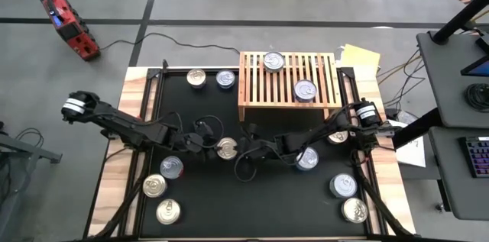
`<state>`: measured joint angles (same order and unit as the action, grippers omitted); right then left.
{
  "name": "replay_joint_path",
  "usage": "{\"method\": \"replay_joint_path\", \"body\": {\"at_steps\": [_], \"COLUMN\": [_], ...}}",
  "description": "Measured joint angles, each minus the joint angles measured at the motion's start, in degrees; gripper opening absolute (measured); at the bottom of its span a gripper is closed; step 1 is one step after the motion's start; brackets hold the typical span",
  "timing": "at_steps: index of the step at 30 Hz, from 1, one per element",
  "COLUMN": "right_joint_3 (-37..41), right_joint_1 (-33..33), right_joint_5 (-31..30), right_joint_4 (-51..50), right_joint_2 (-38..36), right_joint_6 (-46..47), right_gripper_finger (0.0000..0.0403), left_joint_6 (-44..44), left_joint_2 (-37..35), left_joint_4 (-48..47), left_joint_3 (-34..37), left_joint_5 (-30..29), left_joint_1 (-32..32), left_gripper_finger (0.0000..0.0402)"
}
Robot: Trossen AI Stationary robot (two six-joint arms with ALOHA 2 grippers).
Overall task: Stack canned seafood by type on shelf
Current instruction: Put the blue-pink tuna can on the shelf
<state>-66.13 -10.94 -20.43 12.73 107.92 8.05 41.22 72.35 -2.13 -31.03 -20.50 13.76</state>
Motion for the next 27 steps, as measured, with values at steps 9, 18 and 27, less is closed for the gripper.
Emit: {"method": "replay_joint_path", "body": {"at_steps": [9,18,27], "right_joint_3": [7.2,8.5,7.5], "right_joint_1": [0.0,0.1,0.4], "right_joint_5": [0.1,1.3,4.0], "right_joint_4": [12.9,16.8,17.2], "right_joint_2": [0.0,0.0,0.0], "right_joint_6": [-1.6,-1.7,-2.7], "right_gripper_finger": [0.0013,0.0013,0.0013], "left_joint_6": [-0.2,-0.2,-0.2], "left_joint_2": [1.7,2.8,2.7], "left_joint_4": [1.9,2.9,2.9], "left_joint_3": [0.0,0.0,0.0], "left_joint_5": [-0.2,-1.0,-1.5], "left_joint_1": [0.0,0.0,0.0], "left_gripper_finger": [0.0225,0.0232,0.0232]}}
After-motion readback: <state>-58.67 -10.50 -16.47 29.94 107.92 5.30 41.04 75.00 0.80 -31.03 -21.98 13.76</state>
